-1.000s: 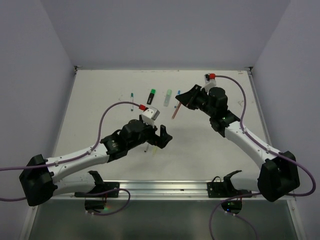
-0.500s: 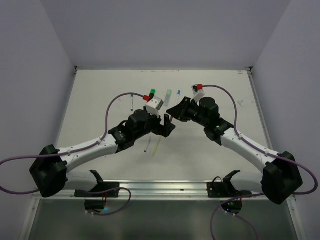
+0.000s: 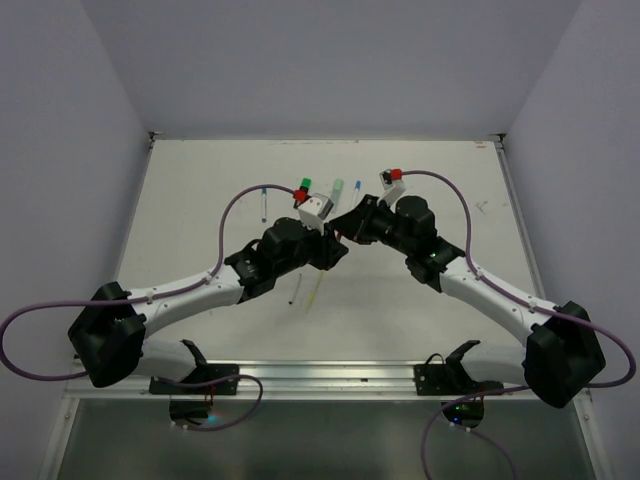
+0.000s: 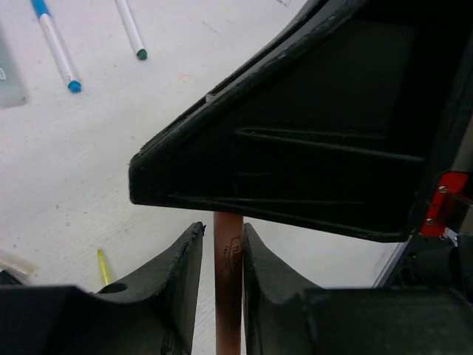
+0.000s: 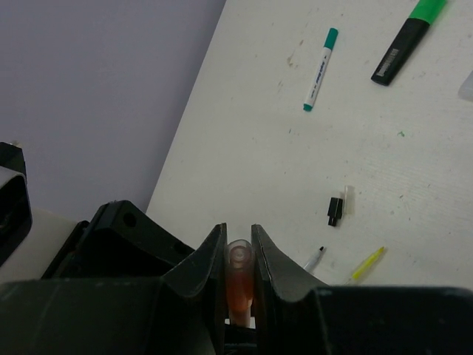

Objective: Open the pen caps

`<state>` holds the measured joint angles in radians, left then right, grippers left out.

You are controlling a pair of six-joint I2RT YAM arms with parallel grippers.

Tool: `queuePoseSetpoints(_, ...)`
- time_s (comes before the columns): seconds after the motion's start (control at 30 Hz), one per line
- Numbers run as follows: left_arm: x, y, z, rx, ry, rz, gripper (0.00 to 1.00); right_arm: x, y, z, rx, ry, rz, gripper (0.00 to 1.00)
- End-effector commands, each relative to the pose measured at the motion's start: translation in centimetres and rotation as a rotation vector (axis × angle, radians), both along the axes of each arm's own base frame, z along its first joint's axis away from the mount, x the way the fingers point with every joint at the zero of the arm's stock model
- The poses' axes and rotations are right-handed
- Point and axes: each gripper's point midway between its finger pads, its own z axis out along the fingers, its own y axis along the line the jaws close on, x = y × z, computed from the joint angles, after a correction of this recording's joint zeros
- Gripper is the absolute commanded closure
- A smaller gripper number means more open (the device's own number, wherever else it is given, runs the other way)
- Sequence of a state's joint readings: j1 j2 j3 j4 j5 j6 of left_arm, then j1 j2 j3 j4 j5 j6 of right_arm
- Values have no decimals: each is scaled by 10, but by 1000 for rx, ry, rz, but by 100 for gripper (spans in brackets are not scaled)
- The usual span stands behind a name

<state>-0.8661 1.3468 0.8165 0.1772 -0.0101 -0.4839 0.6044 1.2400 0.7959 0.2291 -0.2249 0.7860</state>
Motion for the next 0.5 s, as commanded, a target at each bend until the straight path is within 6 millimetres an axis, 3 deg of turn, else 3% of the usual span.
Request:
queuePoseSetpoints(0.0, 5, -14, 35, -90, -63, -30, 72, 2, 5, 13, 37, -39, 2, 100)
queuePoseSetpoints(0.03, 4, -15, 34, -91, -59, -36, 81, 3, 5, 13, 37, -39, -1, 100)
queuePoseSetpoints(0.1, 1, -15, 32, -92, -50, -46, 89, 4, 6, 14, 38, -42, -4, 100)
queuePoseSetpoints(0.13, 0, -14, 29, -89, -42, -47, 100, 5, 5, 14, 38, -42, -11, 100)
queuePoseSetpoints(0.33, -15, -10, 15, -90, 5, -83, 100, 17, 5, 29, 43, -81, -47, 100)
queuePoseSetpoints(0.47, -33, -8, -3, -80, 56, -130, 100, 32, 2, 52, 43, -129, -105, 100)
